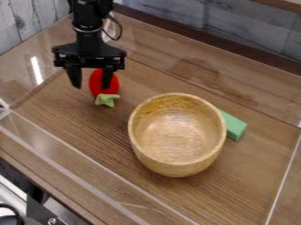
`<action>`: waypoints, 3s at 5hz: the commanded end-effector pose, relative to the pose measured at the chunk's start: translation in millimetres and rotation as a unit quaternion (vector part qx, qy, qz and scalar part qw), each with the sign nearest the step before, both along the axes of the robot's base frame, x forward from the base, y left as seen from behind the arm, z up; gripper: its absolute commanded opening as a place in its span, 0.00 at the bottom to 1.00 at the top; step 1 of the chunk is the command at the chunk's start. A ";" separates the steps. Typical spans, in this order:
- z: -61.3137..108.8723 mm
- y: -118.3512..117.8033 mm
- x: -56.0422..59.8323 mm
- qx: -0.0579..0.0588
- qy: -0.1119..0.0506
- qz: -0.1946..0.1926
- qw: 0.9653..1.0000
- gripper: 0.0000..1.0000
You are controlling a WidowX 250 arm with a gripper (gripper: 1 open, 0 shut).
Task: Move the red fruit to the right
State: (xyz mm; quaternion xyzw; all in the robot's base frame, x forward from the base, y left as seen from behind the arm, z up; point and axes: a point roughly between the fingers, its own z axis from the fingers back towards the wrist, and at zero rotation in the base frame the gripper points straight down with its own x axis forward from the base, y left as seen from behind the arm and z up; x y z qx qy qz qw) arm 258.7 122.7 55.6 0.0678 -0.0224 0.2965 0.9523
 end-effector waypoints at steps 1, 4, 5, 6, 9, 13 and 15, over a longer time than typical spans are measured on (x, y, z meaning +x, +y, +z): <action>19.5 -9.0 12.2 0.005 -0.024 -0.016 1.000 0.00; 47.9 -34.8 52.4 -0.030 -0.043 -0.062 0.997 1.00; 36.6 -21.9 43.6 -0.023 -0.038 -0.048 0.998 1.00; 24.7 -10.2 37.5 -0.016 -0.031 -0.028 0.999 1.00; -19.8 -22.5 30.1 -0.007 -0.013 0.044 0.999 0.00; 33.1 -42.3 43.8 -0.057 -0.049 0.078 0.994 0.00; 59.1 -85.8 68.5 -0.078 -0.055 0.009 0.995 0.00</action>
